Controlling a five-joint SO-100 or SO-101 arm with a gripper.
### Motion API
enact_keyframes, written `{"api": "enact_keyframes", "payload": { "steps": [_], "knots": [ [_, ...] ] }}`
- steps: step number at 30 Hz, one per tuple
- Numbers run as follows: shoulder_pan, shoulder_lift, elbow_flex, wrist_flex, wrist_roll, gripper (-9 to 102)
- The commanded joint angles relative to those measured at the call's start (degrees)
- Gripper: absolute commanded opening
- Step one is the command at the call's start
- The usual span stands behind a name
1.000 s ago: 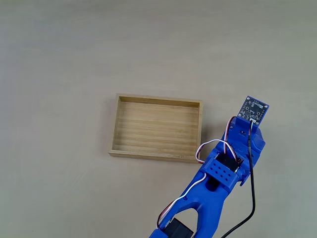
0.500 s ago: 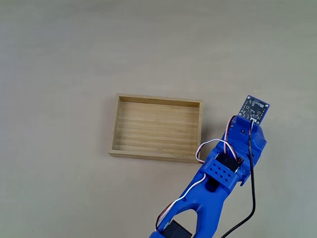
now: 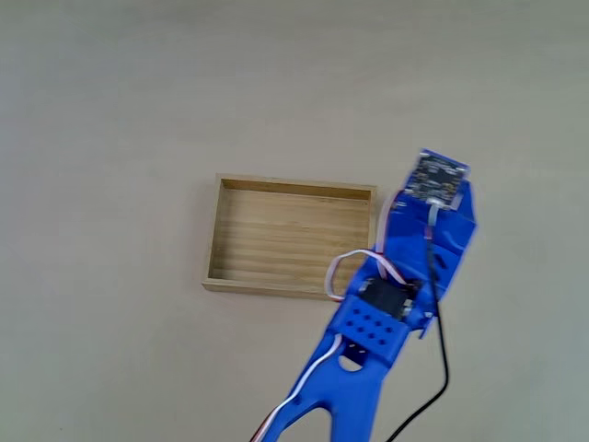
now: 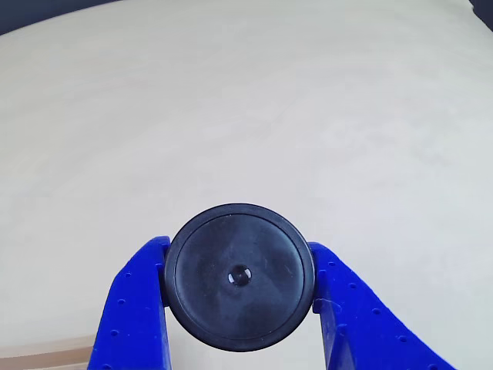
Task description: Place the black cylinder in the wooden box then return to rest.
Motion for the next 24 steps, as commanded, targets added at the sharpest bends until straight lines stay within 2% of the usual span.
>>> {"api": "enact_keyframes", "payload": {
  "steps": [1, 10, 18, 24],
  "knots": [
    [-5.5, -13.2, 2.0, -0.2, -0.7, 17],
    [-13.3, -20.1, 13.0, -0.3, -2.2, 16],
    [-16.9, -25.2, 24.7, -0.3, -4.1, 16],
    [-18.5, -25.7, 27.4, -0.3, -4.6, 16]
  ]
}}
